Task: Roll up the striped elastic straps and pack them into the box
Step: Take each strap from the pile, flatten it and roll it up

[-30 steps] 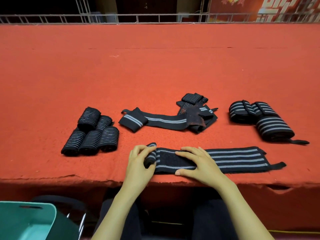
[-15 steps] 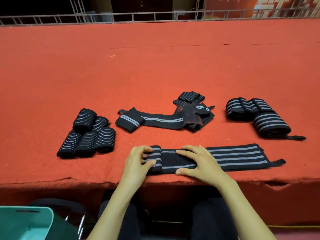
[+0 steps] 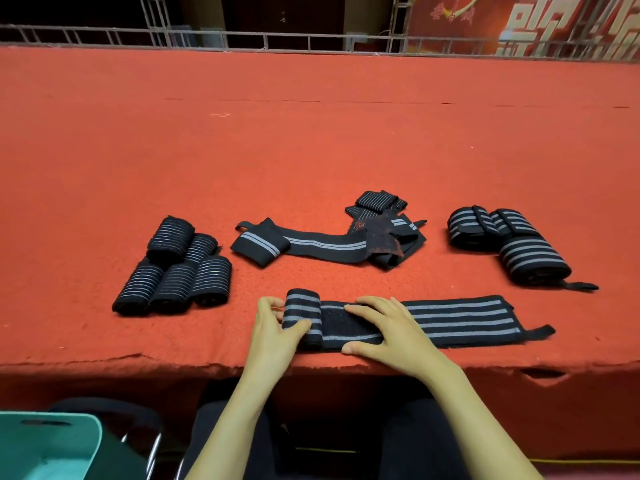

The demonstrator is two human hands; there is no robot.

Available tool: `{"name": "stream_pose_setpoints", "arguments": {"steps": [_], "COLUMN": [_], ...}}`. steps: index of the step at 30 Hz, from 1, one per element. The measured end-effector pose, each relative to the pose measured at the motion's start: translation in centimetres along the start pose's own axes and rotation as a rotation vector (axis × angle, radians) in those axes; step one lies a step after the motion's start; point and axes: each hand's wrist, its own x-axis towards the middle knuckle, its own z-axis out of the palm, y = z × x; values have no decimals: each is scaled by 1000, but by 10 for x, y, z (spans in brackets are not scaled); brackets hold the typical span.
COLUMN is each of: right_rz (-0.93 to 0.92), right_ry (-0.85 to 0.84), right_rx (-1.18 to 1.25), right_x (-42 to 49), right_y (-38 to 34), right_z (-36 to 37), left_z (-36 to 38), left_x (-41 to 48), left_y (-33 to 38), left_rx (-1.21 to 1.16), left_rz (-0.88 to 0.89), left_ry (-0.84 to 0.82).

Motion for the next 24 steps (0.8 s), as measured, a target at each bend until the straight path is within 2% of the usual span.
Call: {"name": "stream_pose_setpoints", "arguments": {"steps": [6, 9, 13, 19, 24], "right_rz": [-107, -137, -133, -72, -62], "right_ry": [-60, -91, -87, -49, -16], "right_rx": [19, 20, 41, 60, 52], "right_x": [25, 35, 31, 15, 12], "right_y": [-48, -62, -53, -28, -22], "right_z": [27, 34, 27, 14, 14], "left_z": [-49, -58, -38, -24, -30], "left_x": [4, 1, -4, -1, -6], "left_y": [-17, -19, -10, -10, -12], "left_rx": [19, 167, 394, 383, 284], "left_rz": [-55, 44, 269, 409, 451], "left_ry": [201, 263, 312, 231, 58]}}
